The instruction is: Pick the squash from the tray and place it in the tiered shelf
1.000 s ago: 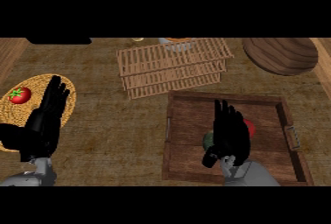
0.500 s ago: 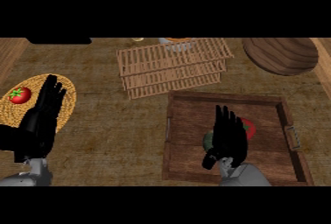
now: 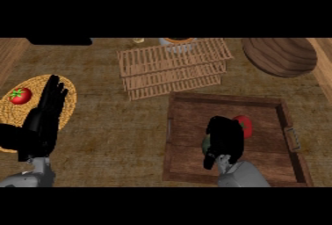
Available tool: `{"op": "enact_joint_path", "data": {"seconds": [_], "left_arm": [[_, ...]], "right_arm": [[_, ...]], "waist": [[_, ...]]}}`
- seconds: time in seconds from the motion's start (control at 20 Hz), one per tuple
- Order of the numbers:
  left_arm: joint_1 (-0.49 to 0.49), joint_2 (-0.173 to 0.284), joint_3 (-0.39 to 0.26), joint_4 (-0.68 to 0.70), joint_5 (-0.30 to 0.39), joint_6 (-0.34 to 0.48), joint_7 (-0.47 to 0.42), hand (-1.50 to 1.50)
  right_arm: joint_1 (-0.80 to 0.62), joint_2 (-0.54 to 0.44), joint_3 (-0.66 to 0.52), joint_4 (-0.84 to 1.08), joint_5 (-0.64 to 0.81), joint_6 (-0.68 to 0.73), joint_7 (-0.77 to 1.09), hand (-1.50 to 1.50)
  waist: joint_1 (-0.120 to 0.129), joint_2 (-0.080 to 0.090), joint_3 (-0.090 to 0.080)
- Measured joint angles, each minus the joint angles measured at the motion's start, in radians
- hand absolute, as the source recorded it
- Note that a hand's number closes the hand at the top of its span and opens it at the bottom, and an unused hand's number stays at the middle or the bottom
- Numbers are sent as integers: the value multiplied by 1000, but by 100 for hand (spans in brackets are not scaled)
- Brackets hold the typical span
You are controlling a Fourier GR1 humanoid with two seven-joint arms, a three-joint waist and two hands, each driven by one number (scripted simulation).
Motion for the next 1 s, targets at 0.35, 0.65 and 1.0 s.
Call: {"op": "enact_joint_path", "data": {"seconds": [0.35,0.65,1.0], "left_arm": [[-6,-7,-1,-14,-14,3,22,0],[-10,-14,-17,-20,-17,-6,26,0],[-2,-22,-13,-7,-22,-3,6,0]], "right_arm": [[2,16,83,-16,58,7,-31,150],[-73,24,249,7,-67,-23,-78,150],[-195,61,360,-107,-246,-142,6,150]], "waist": [[1,2,-1],[21,7,-2],[19,12,6]]}}
